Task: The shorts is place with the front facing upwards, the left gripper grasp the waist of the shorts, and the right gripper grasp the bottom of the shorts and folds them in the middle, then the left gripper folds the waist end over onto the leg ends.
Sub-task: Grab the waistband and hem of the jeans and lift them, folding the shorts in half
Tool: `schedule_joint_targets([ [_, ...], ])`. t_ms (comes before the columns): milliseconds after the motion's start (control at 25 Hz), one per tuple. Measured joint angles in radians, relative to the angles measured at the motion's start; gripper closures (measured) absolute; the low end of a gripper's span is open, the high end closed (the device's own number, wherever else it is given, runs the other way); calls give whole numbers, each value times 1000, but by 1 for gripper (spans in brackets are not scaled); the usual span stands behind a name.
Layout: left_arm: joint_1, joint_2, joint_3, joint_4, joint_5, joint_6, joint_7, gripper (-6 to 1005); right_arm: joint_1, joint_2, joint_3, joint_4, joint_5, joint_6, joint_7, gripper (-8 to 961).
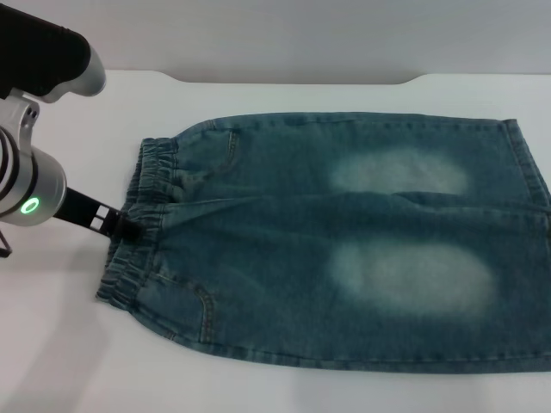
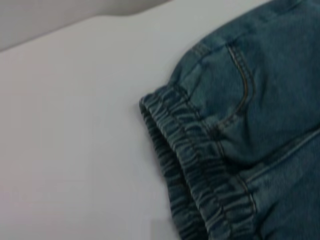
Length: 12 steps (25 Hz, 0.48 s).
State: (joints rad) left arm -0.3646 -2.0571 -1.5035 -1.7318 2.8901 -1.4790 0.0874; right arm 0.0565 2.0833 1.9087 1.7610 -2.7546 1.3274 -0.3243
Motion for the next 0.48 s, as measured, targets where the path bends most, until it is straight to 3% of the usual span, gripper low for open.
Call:
schedule_joint_targets([
  [480, -29, 1, -6, 7, 0, -94, -2, 278, 3, -4, -9, 105, 48, 74, 31, 263],
])
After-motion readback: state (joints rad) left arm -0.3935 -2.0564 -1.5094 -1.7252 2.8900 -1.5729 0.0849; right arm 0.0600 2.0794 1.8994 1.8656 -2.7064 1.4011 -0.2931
